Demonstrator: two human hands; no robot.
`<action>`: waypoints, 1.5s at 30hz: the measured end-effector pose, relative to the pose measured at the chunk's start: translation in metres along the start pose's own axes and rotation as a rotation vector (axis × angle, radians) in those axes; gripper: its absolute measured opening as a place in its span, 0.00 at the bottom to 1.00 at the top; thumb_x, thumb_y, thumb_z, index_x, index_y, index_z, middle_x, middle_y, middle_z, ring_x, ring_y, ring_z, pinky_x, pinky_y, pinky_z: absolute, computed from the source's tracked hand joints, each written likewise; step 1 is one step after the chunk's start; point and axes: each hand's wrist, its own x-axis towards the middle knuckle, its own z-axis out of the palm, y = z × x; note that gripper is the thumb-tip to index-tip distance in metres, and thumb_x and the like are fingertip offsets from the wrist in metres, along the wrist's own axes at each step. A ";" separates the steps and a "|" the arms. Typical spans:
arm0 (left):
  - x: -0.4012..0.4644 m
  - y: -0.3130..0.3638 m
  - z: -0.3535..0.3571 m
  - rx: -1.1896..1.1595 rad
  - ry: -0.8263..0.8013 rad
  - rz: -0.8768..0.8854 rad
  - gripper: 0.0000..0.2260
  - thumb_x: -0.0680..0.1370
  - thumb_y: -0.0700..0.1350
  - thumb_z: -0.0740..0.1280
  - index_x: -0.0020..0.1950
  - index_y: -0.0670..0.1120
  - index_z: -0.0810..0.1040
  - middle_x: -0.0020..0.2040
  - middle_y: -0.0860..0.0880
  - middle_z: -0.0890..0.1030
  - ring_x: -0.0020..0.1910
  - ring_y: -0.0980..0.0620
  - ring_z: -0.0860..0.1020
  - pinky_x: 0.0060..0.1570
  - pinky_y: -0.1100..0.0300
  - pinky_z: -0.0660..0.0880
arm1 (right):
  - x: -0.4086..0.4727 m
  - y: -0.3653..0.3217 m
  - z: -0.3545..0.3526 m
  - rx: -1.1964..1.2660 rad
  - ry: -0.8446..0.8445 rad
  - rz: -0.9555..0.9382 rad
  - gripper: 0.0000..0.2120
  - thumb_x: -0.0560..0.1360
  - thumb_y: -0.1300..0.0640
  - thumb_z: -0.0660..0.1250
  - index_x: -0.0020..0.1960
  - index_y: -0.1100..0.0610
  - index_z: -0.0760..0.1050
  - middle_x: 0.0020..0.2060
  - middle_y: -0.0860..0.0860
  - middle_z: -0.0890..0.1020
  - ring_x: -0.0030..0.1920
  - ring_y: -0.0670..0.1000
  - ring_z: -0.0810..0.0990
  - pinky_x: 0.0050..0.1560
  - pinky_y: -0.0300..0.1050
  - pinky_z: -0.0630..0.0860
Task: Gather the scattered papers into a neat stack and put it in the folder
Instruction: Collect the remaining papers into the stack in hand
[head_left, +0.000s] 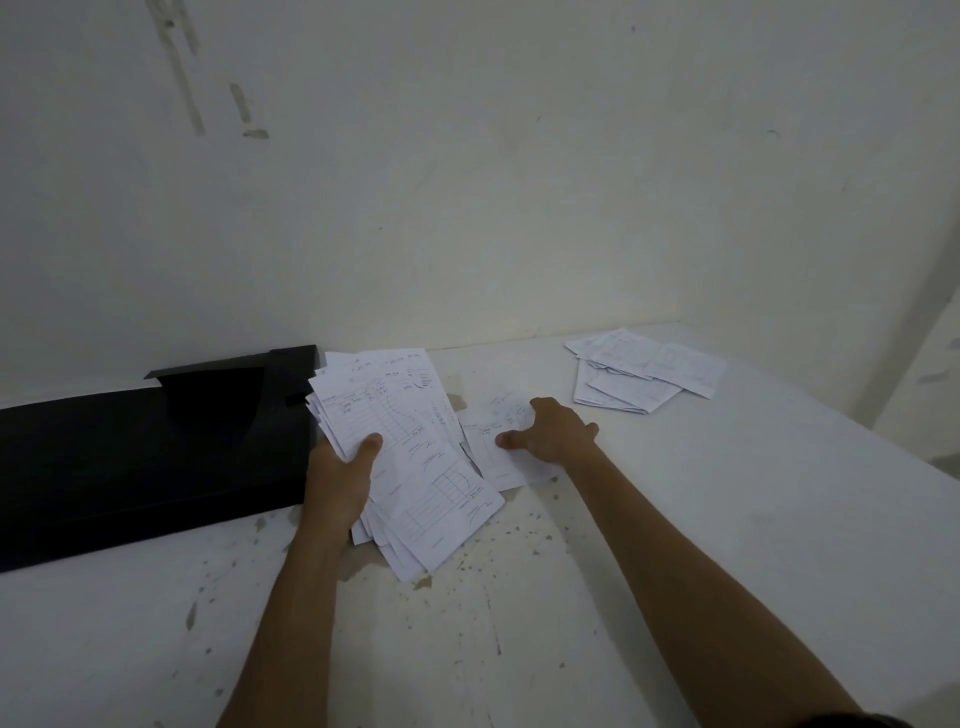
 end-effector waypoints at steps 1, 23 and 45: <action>0.000 0.000 0.000 0.000 0.001 -0.001 0.19 0.80 0.44 0.67 0.71 0.46 0.71 0.66 0.46 0.77 0.61 0.46 0.76 0.54 0.54 0.74 | 0.000 0.001 0.001 0.009 0.010 -0.009 0.33 0.75 0.37 0.68 0.72 0.54 0.66 0.69 0.52 0.74 0.67 0.57 0.73 0.66 0.56 0.61; -0.027 0.015 0.044 -0.354 -0.292 -0.145 0.21 0.75 0.47 0.73 0.67 0.49 0.77 0.60 0.49 0.83 0.57 0.49 0.81 0.61 0.51 0.76 | -0.048 0.013 -0.025 1.519 -0.218 -0.035 0.26 0.83 0.41 0.57 0.72 0.56 0.73 0.64 0.53 0.81 0.65 0.54 0.80 0.71 0.56 0.71; 0.046 0.026 0.115 -0.106 -0.203 -0.029 0.19 0.76 0.45 0.72 0.66 0.44 0.76 0.60 0.46 0.81 0.57 0.45 0.80 0.59 0.49 0.76 | 0.022 0.077 -0.066 0.656 0.458 0.074 0.18 0.81 0.41 0.60 0.60 0.53 0.78 0.54 0.52 0.83 0.58 0.55 0.79 0.56 0.46 0.70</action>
